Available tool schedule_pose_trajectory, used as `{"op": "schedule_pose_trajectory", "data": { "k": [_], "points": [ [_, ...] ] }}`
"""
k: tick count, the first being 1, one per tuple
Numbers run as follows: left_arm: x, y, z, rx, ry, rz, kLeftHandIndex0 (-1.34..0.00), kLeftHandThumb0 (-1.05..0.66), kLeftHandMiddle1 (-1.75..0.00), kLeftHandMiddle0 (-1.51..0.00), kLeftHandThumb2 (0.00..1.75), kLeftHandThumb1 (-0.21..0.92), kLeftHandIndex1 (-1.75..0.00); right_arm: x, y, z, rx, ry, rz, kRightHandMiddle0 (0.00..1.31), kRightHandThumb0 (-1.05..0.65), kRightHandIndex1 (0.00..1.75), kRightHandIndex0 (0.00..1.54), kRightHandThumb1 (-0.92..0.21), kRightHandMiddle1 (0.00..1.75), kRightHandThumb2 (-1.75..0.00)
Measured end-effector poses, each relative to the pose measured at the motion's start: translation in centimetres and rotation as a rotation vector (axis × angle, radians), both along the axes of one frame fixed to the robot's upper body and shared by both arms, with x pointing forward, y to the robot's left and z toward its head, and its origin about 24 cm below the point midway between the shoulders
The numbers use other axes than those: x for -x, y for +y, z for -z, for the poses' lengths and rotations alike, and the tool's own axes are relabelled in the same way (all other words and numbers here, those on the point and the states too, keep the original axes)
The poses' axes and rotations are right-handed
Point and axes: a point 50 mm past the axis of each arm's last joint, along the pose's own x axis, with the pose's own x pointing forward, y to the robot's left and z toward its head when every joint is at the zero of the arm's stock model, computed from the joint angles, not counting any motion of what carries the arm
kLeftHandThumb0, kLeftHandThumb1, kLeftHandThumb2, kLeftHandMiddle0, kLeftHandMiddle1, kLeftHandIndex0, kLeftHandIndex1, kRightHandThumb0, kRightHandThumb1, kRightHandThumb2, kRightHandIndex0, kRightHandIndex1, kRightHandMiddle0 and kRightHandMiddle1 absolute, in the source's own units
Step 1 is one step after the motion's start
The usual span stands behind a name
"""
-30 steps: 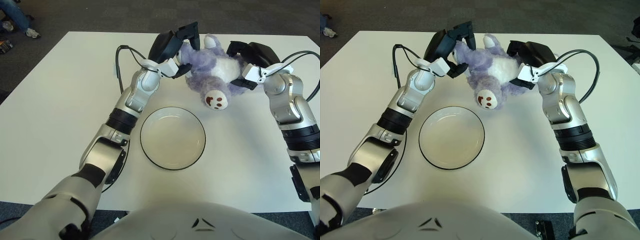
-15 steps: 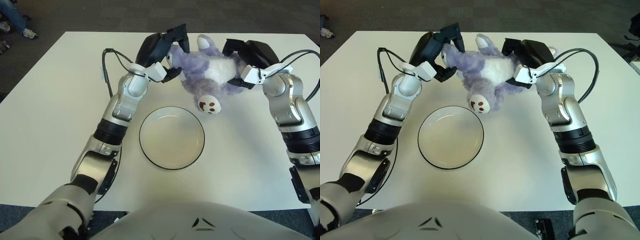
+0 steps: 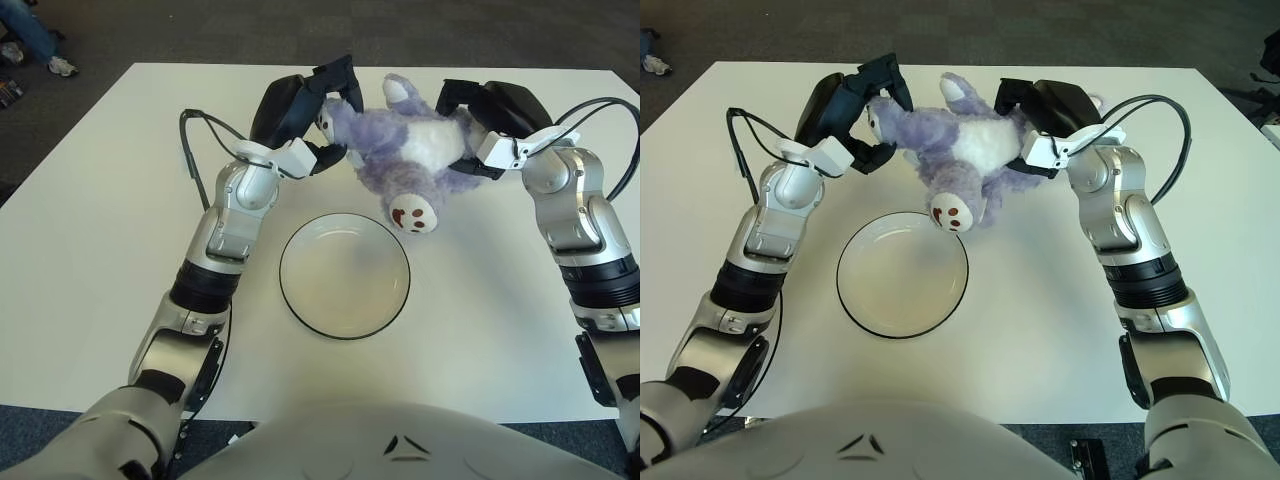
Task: Put the doll into the plate.
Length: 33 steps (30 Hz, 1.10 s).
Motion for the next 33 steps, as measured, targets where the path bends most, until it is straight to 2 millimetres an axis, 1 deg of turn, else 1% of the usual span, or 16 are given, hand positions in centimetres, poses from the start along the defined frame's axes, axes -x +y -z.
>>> {"op": "schedule_pose_trajectory", "data": {
  "k": [3, 8, 14, 23, 33],
  "points": [
    [0.4, 0.4, 0.0, -0.017, -0.011, -0.010, -0.71, -0.01, -1.75, -0.73, 1.66, 0.01, -1.74, 0.0, 0.3, 0.1, 0.000, 0.000, -0.018, 0.79, 0.00, 1.20, 1.08, 0.12, 1.75, -1.62],
    [0.7, 1.1, -0.1, -0.053, -0.017, -0.022, -0.71, -0.01, -1.75, -0.72, 1.66, 0.01, -1.74, 0.2, 1.0, 0.0, 0.011, -0.014, -0.061, 0.84, 0.00, 1.24, 1.10, 0.17, 1.75, -1.68],
    [1.4, 2.1, -0.5, -0.089, -0.037, -0.051, -0.70, -0.01, -1.75, -0.71, 1.65, 0.03, -1.74, 0.2, 2.5, -0.1, 0.020, -0.018, -0.123, 0.88, 0.00, 1.25, 1.08, 0.19, 1.75, -1.71],
    [3.1, 2.8, -0.9, -0.109, -0.030, -0.066, -0.69, -0.01, -1.75, -0.71, 1.64, 0.04, -1.75, 0.4, 3.8, 0.3, -0.008, 0.043, -0.215, 0.86, 0.00, 1.26, 1.07, 0.17, 1.75, -1.69],
    [3.7, 3.7, -0.7, -0.128, -0.012, -0.104, -0.68, -0.01, -1.75, -0.69, 1.62, 0.05, -1.75, 0.6, 4.6, 0.4, -0.028, 0.060, -0.274, 0.84, 0.00, 1.33, 1.04, 0.16, 1.75, -1.70]
  ]
}}
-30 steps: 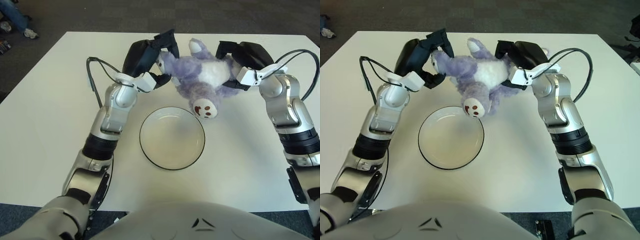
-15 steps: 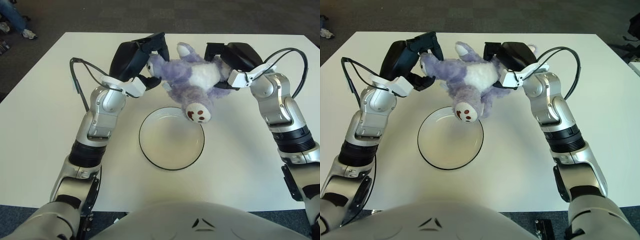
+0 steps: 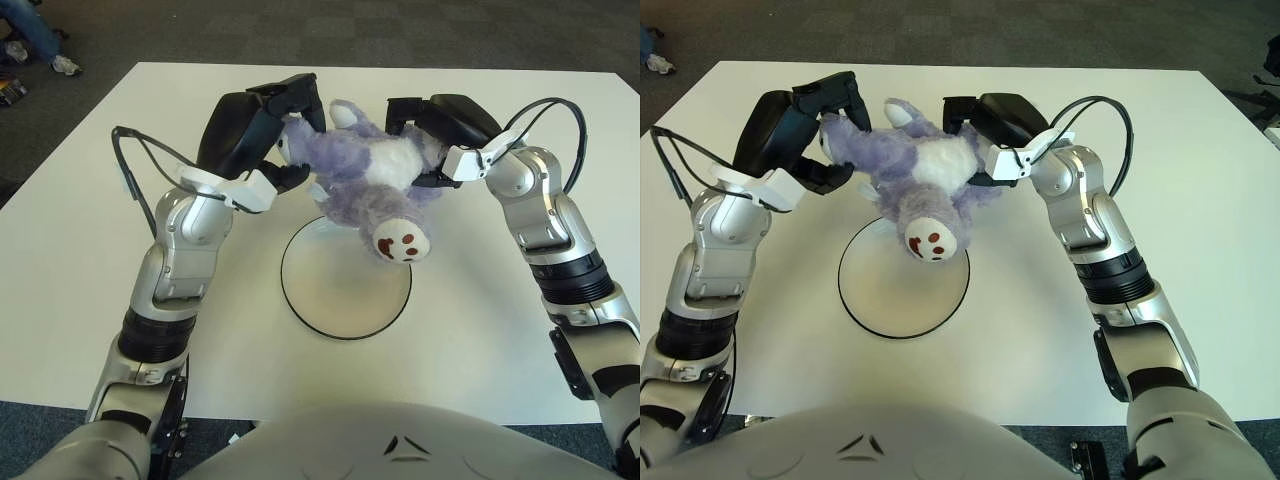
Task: Put the doll into the plate.
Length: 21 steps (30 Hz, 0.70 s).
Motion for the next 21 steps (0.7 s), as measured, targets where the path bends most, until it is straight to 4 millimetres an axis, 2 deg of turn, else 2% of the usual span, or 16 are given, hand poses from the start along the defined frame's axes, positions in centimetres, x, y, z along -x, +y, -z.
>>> {"op": "schedule_pose_trajectory", "data": {
  "k": [2, 4, 7, 21],
  "points": [
    [0.2, 0.2, 0.0, -0.001, 0.006, -0.007, -0.68, -0.01, -1.75, -0.69, 1.61, 0.06, -1.75, 0.0, 0.2, 0.0, -0.005, 0.005, -0.007, 0.83, 0.00, 1.34, 1.04, 0.16, 1.75, -1.70],
    [0.3, 0.3, -0.1, -0.005, 0.007, -0.012, -0.74, -0.01, -1.75, -0.77, 1.57, 0.04, -1.54, 0.0, 0.3, 0.1, -0.013, 0.011, -0.015, 0.82, 0.00, 1.34, 1.03, 0.15, 1.75, -1.70],
    [0.5, 0.5, -0.1, -0.019, 0.002, -0.024, -0.77, -0.01, -1.75, -0.81, 1.55, 0.03, -1.45, 0.0, 0.7, 0.3, -0.020, 0.028, -0.037, 0.81, 0.00, 1.35, 1.03, 0.14, 1.75, -1.69],
    [1.0, 1.4, 0.5, -0.051, 0.024, -0.065, -0.80, -0.01, -1.75, -0.82, 1.54, 0.02, -1.39, -0.1, 2.0, 1.2, -0.027, 0.067, -0.110, 0.76, 0.00, 1.44, 1.00, 0.12, 1.75, -1.70]
  ]
}}
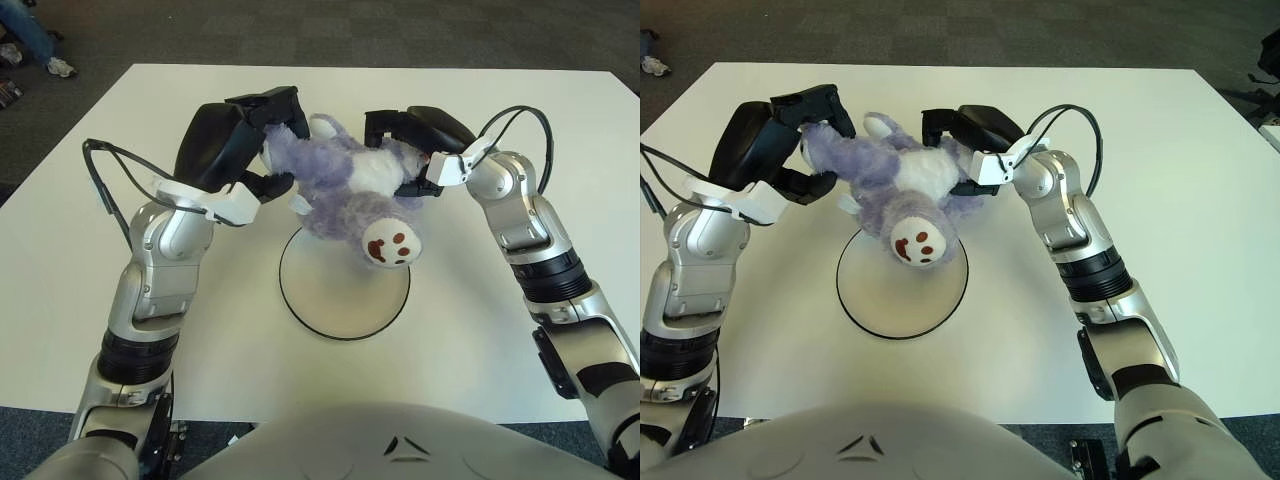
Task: Put the doll into the plate.
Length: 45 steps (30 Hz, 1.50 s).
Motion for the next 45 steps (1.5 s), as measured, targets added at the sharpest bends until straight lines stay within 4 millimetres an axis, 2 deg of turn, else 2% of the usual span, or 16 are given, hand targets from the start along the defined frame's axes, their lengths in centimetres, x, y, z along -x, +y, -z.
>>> {"op": "schedule_pose_trajectory", "data": {
  "k": [13, 32, 44, 45],
  "points": [
    [0.3, 0.9, 0.4, 0.000, 0.012, -0.043, -0.83, -0.01, -1.75, -0.82, 1.55, 0.00, -1.37, 0.2, 1.0, 0.2, -0.007, -0.006, -0.047, 0.74, 0.00, 1.47, 0.99, 0.11, 1.75, -1.69],
    [1.3, 1.2, 0.2, -0.034, -0.001, -0.061, -0.85, -0.01, -1.75, -0.81, 1.53, 0.02, -1.33, 0.4, 1.8, 0.1, -0.017, -0.003, -0.059, 0.69, 0.00, 1.67, 0.90, 0.07, 1.75, -1.72],
    [1.9, 1.7, 0.8, -0.030, 0.017, -0.052, -0.85, -0.01, -1.75, -0.78, 1.48, 0.05, -1.29, 1.7, 1.9, 0.0, -0.030, -0.023, -0.080, 0.66, 0.00, 1.70, 0.89, 0.04, 1.75, -1.71],
    [2.0, 1.7, 0.8, -0.027, 0.017, -0.050, -0.78, -0.01, -1.75, -0.74, 1.52, 0.06, -1.45, 1.8, 1.9, 0.0, -0.031, -0.022, -0.081, 0.65, 0.00, 1.70, 0.89, 0.04, 1.75, -1.70]
  ]
}}
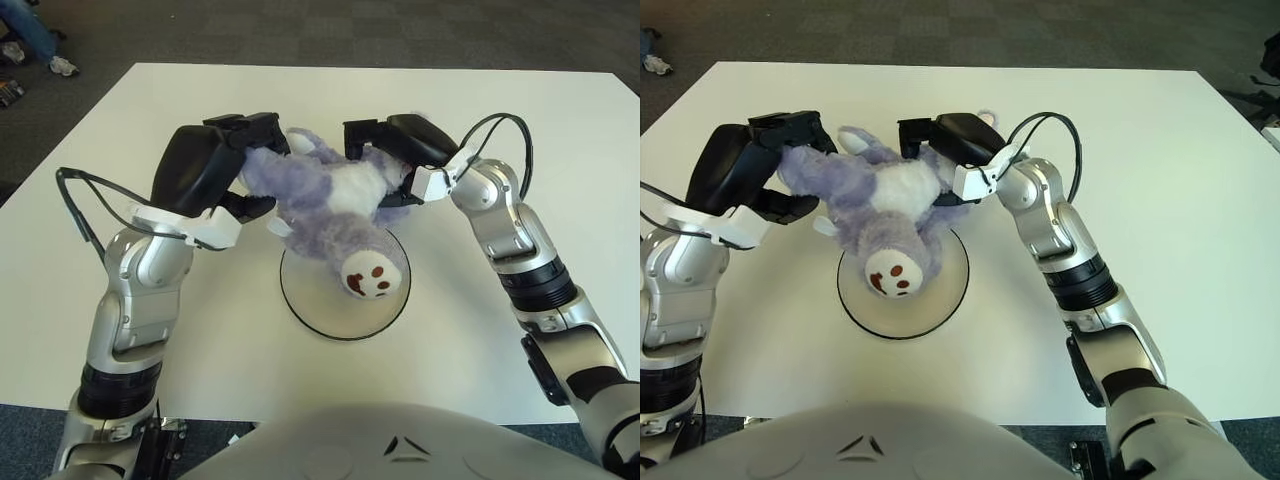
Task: Put the doll into the plate.
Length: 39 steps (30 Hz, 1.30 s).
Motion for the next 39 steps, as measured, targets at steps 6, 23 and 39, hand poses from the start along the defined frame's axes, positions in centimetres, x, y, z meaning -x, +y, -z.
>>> {"op": "schedule_pose_trajectory", "data": {
  "k": [6, 23, 39],
  "points": [
    [0.3, 0.3, 0.0, 0.017, 0.013, 0.019, -0.67, -0.01, -1.75, -0.67, 1.57, 0.09, -1.70, 0.8, 0.0, 0.1, -0.006, 0.007, -0.011, 0.64, 0.00, 1.69, 0.88, 0.03, 1.75, -1.69],
    [0.8, 0.7, -0.3, 0.039, 0.052, 0.078, -0.66, -0.01, -1.75, -0.67, 1.58, 0.08, -1.75, 2.1, -0.5, 0.1, -0.021, -0.007, -0.050, 0.66, 0.00, 1.63, 0.91, 0.04, 1.75, -1.68],
    [1.0, 0.7, -0.2, 0.028, 0.070, 0.111, -0.65, -0.01, -1.75, -0.65, 1.57, 0.10, -1.75, 2.4, -0.9, 0.0, 0.017, -0.066, -0.097, 0.77, 0.00, 1.27, 1.03, 0.08, 1.75, -1.60]
  ]
}}
